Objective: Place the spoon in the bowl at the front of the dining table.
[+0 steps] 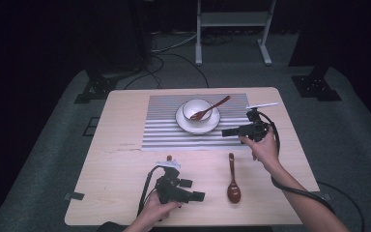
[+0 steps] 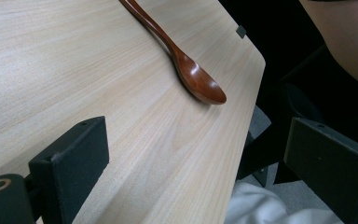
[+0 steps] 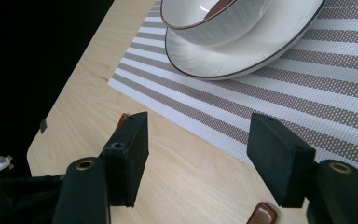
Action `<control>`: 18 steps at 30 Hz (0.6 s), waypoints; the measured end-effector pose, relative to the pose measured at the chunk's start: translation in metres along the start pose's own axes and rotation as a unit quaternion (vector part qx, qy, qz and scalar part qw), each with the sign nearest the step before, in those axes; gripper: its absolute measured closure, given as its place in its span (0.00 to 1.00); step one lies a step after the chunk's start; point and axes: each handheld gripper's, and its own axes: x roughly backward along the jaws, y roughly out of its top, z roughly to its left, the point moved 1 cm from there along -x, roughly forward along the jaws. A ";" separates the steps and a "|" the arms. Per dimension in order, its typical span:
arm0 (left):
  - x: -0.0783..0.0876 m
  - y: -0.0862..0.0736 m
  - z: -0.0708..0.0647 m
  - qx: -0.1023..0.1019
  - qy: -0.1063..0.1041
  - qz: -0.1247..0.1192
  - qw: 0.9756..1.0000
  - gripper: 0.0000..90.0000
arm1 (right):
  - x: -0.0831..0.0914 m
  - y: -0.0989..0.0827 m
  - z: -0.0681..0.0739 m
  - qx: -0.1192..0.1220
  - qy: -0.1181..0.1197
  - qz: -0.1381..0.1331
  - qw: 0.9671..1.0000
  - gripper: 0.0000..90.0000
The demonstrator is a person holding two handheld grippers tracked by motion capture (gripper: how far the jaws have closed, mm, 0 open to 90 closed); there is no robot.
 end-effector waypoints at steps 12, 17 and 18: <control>0.000 0.000 0.000 -0.001 0.001 0.000 1.000 0.06 | 0.008 -0.018 0.004 0.006 0.014 0.009 1.000 0.41; 0.000 0.000 0.000 0.001 0.001 -0.001 1.000 0.06 | 0.007 -0.026 0.007 0.009 0.020 0.012 1.000 0.41; 0.000 0.000 0.000 0.001 0.001 -0.001 1.000 0.06 | 0.007 -0.026 0.007 0.009 0.020 0.012 1.000 0.41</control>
